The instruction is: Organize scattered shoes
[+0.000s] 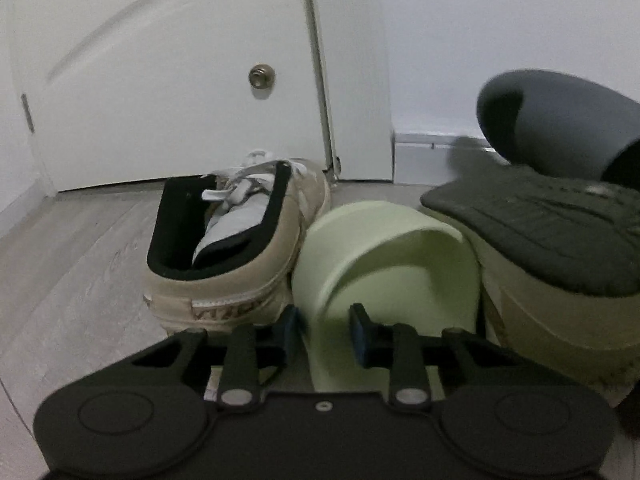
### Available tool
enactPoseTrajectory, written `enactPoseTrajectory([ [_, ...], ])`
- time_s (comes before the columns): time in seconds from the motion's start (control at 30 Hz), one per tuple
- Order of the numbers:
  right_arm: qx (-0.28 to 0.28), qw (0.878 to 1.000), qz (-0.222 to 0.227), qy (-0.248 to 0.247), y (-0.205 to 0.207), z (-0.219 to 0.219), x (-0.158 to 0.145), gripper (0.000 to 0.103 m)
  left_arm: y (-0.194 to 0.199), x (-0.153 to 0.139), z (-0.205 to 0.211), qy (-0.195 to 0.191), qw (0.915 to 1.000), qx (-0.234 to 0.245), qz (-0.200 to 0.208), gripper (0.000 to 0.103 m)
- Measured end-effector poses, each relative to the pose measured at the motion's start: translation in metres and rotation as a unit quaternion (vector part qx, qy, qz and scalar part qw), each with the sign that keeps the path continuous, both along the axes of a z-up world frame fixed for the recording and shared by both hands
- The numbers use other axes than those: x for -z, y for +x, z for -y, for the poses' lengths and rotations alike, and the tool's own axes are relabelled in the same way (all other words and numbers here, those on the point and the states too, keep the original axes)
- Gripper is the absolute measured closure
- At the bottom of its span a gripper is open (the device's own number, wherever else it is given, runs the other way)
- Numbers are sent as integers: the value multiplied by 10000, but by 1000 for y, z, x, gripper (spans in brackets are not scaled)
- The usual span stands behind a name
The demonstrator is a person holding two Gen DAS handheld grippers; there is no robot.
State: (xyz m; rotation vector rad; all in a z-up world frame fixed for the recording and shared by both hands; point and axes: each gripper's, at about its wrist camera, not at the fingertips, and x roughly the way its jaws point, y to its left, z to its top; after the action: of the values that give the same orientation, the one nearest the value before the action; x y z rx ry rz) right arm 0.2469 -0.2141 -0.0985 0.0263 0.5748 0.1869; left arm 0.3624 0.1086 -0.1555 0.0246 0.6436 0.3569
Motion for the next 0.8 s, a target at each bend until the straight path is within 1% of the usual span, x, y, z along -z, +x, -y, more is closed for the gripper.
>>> enactPoseTrajectory([
  [0.07, -12, 10000, -44, 25, 1, -1, 1, 0, -2, -1, 3, 94, 9999, 42, -26, 79],
  [0.13, -11, 10000, -56, 64, 1, 0, 1, 0, -6, -3, 4, 110, 9999, 71, -108, 80],
  [0.2, -4, 9999, -51, 93, 1, 0, 0, 0, -9, -3, 6, 101, 9997, 95, -184, 80],
  [0.3, 20, 10000, 25, 84, -2, 0, -4, 0, -22, -3, 16, 275, 9988, 218, -351, 80],
  [0.37, 32, 9999, 106, 40, -5, 0, -6, 0, -26, -1, 19, 320, 9981, 275, -444, 80],
  [0.47, 6, 9998, 192, -76, -9, -3, -9, 0, -41, -2, 23, 228, 9978, 330, -530, 80],
  [0.57, -46, 9994, 274, -182, -14, -7, -12, 0, -65, -4, 31, 184, 9963, 533, -656, 80],
  [0.73, -112, 9992, 367, -97, -24, -9, -22, 0, -92, -8, 44, -257, 9915, 972, -830, 80],
  [0.8, -102, 9992, 379, -23, -29, -8, -26, 0, -96, -7, 49, -268, 9902, 1067, -861, 79],
])
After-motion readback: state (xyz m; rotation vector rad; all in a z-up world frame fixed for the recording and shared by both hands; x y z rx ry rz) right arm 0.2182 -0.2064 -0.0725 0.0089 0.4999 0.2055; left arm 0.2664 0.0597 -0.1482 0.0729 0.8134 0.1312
